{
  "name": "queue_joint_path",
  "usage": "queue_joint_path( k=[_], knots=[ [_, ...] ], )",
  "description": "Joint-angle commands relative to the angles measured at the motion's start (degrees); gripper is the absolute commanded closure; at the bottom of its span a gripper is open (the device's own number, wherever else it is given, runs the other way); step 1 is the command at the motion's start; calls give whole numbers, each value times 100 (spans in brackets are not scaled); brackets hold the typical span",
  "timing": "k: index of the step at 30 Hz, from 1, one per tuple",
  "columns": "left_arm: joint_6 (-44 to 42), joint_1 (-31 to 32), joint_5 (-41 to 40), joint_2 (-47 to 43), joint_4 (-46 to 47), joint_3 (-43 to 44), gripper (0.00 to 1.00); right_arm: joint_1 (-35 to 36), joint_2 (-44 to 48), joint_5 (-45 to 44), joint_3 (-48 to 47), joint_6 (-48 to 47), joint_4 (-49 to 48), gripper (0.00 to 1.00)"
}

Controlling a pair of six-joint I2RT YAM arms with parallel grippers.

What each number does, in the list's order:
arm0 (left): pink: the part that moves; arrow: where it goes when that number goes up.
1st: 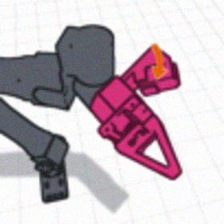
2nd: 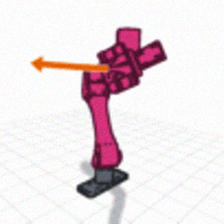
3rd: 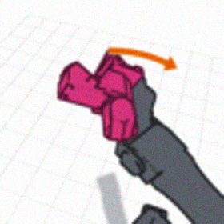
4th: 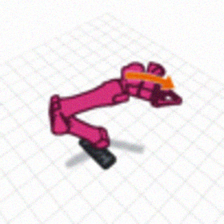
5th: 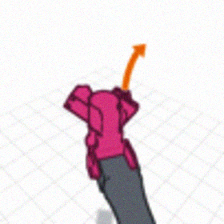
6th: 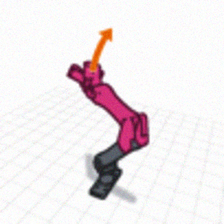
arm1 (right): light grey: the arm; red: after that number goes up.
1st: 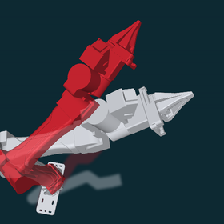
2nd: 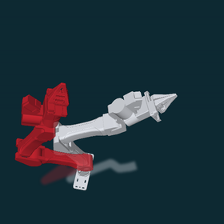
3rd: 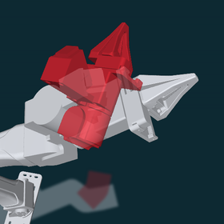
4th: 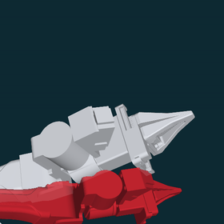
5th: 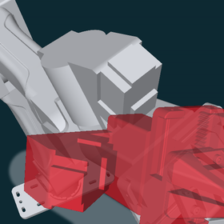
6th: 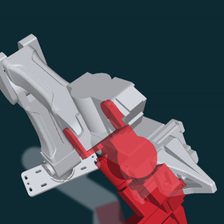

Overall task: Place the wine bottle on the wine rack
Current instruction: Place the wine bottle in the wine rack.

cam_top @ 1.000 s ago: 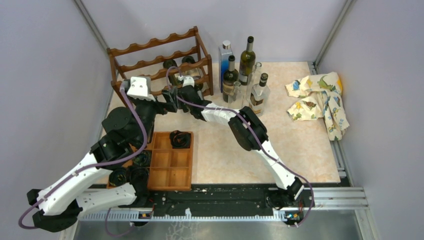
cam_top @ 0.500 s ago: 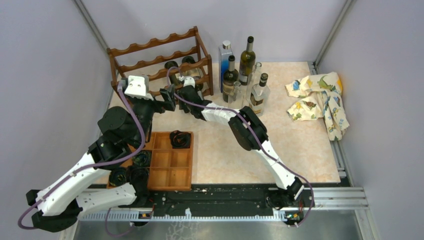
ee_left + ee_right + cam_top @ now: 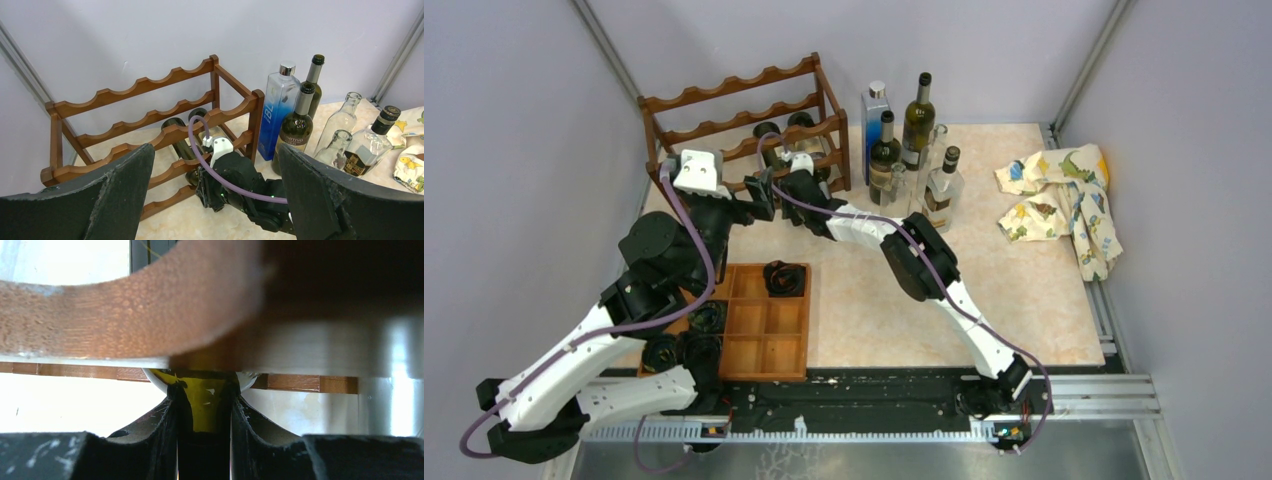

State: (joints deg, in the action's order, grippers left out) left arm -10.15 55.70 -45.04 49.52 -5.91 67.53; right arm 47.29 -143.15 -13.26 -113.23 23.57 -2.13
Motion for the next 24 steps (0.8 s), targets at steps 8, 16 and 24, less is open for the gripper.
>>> queue_joint_path(
  k=[8,16,24],
  knots=[
    [-59,-33,-1,42,160,188,1,-101,-2,-255,-667,-12,-815,64],
    [-96,-33,10,83,212,208,1,-143,98,-170,-599,73,-820,57],
    [-66,-33,-9,45,268,126,1,-144,234,-119,-331,82,-776,57]
  ],
)
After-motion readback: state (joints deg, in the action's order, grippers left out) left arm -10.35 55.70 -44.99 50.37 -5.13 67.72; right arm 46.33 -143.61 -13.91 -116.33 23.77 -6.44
